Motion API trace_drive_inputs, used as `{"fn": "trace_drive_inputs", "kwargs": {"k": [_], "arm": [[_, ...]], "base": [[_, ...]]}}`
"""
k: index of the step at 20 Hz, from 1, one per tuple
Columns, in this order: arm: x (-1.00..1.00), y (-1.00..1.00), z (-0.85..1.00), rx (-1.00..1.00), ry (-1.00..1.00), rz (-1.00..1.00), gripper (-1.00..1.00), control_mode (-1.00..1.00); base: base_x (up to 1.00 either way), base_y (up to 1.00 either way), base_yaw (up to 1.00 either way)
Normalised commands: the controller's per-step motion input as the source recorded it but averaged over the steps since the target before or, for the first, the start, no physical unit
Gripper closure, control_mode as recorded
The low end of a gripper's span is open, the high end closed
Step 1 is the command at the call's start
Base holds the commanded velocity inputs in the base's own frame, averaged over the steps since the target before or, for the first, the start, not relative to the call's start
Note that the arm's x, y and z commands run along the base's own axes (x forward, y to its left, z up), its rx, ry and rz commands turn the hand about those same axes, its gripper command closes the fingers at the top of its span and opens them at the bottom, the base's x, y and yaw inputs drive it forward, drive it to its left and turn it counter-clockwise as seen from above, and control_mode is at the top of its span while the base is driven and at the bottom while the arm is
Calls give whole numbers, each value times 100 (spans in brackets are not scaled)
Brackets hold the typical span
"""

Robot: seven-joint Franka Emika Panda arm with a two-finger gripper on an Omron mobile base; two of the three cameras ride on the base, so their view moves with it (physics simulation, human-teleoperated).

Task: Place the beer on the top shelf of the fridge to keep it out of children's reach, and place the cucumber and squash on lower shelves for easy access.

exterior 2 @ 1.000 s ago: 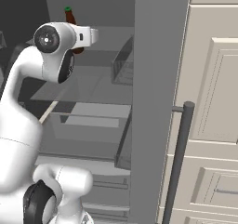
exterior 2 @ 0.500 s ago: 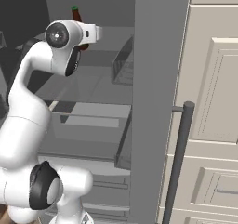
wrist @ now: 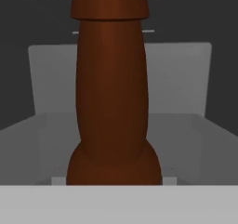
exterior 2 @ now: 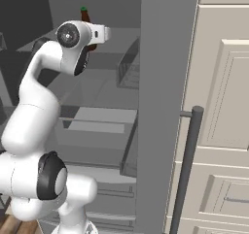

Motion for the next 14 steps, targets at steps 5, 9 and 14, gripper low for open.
{"fn": "trace_drive_inputs", "kwargs": {"k": [5, 9, 14], "arm": [[40, 0, -11, 0, 0, 0, 100, -100], [41, 0, -11, 0, 0, 0, 100, -100], [41, 0, -11, 0, 0, 0, 100, -100]], "base": [[0, 0, 0], [0, 0, 0], [0, 0, 0]]}}
